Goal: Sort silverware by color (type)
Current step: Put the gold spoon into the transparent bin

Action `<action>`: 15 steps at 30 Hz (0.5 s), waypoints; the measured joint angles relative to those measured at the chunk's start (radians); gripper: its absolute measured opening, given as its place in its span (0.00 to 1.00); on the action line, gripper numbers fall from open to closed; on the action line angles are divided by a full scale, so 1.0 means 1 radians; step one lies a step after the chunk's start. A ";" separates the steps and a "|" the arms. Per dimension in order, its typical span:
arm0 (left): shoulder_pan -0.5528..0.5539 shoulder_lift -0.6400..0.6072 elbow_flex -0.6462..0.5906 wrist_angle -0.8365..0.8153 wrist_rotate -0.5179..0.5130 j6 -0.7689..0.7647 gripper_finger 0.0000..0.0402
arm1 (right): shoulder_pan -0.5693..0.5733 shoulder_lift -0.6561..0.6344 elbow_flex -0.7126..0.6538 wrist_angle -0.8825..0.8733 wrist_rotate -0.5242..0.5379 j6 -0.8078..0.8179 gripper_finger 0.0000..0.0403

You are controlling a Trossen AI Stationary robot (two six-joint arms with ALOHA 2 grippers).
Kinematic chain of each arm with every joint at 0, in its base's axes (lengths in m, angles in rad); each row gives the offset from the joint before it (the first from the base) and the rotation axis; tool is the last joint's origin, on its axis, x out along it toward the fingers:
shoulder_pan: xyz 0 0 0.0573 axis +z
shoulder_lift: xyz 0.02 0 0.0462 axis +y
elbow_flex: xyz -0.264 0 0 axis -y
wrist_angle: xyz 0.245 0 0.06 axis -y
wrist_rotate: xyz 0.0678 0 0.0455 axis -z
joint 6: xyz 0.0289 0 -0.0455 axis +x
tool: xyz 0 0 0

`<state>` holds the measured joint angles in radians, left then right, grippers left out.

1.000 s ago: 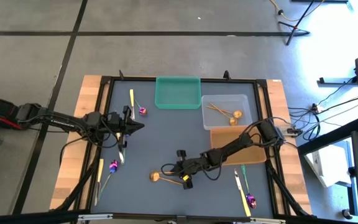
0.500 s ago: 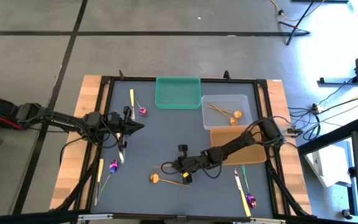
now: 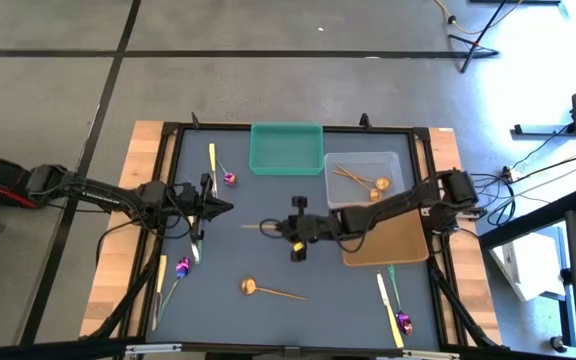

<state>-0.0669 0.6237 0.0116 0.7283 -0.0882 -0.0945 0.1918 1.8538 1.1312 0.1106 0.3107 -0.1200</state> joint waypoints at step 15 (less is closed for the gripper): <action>-0.006 0.001 0.000 -0.075 0.003 -0.063 0.01 | -0.097 -0.258 -0.007 -0.311 -0.020 -0.021 0.02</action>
<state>-0.0730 0.6247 0.0116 0.6532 -0.0852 -0.1573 0.0950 1.5962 1.1244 -0.2003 0.2903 -0.1410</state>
